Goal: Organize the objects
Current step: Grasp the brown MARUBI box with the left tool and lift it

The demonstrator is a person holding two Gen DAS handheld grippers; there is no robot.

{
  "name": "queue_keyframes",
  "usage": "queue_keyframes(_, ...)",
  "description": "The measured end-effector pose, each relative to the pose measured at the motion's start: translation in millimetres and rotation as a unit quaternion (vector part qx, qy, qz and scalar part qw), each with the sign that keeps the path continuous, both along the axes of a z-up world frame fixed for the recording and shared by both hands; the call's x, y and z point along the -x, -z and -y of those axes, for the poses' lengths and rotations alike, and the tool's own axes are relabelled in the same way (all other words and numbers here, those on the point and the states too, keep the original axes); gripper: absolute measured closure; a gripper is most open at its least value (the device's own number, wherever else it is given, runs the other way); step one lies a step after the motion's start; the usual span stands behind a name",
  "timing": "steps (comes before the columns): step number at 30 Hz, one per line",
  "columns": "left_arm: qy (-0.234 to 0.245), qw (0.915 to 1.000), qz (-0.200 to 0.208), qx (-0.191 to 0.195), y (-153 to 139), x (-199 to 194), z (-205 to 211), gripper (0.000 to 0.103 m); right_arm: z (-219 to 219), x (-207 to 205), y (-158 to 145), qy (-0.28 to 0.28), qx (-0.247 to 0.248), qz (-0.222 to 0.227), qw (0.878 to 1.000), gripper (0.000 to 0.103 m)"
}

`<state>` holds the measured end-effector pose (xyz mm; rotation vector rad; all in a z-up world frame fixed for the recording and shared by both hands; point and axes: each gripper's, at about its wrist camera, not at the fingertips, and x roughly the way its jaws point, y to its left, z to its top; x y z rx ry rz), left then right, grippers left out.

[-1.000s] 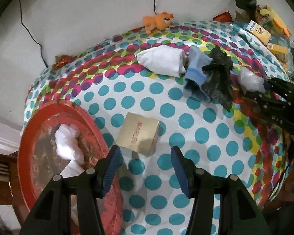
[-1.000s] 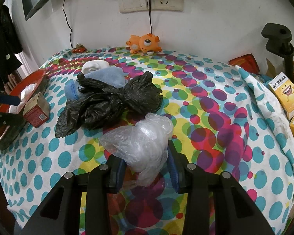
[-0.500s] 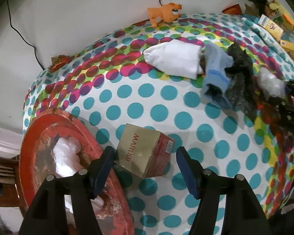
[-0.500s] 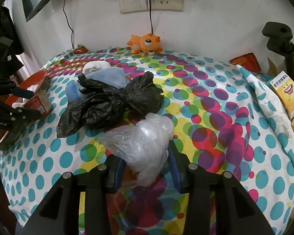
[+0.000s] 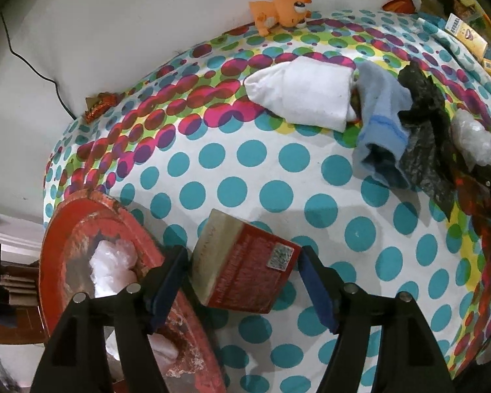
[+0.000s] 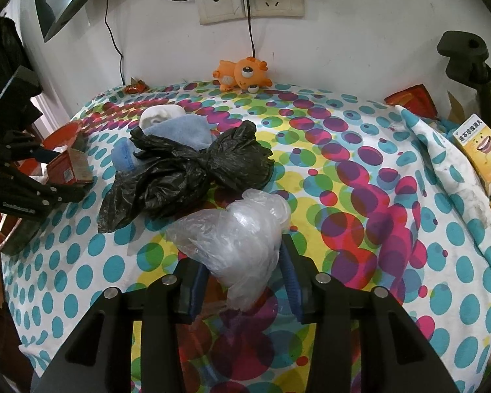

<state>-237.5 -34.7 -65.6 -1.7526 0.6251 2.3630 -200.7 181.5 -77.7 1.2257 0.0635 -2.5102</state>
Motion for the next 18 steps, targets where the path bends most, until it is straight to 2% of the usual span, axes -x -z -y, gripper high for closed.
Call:
queue_keyframes(1,-0.004,1.0,0.005,-0.003,1.6,1.1,-1.2,0.031,-0.6,0.8,0.3,0.0,0.002,0.0,1.0,0.064)
queue_keyframes(4,-0.018,0.9979,0.027,-0.056,5.9,4.4,-1.0,0.032,1.9,1.9,1.1,0.001,0.006,0.002,1.0,0.064)
queue_keyframes(5,-0.019,0.9971,0.025,-0.069,4.9,3.7,-2.4,0.036,2.6,2.3,1.2,0.001,0.006,0.002,1.0,0.064)
queue_keyframes(6,-0.016,0.997,0.018,-0.074,2.6,2.9,-4.4,0.052,1.6,2.2,1.2,0.001,0.006,0.002,1.0,0.064)
queue_keyframes(7,-0.015,0.9968,0.008,-0.078,-0.4,2.1,-6.3,0.057,1.2,2.1,1.2,0.001,0.006,0.001,1.0,0.064)
queue_keyframes(10,-0.024,0.9948,0.011,-0.098,-1.5,4.8,-8.3,0.056,2.2,2.2,1.6,0.001,0.006,0.002,1.0,0.063)
queue_keyframes(13,-0.05,0.9926,0.025,-0.108,3.5,9.5,-8.0,0.055,1.2,1.7,1.4,0.001,0.007,0.002,1.0,0.063)
queue_keyframes(16,-0.08,0.9905,0.016,-0.111,3.5,11.7,-3.3,0.054,1.5,1.5,1.2,-0.001,0.009,0.002,1.0,0.062)
queue_keyframes(18,-0.097,0.9866,0.021,-0.13,2.6,13.2,1.3,0.051,2.9,1.2,1.0,-0.002,0.011,0.003,1.0,0.061)
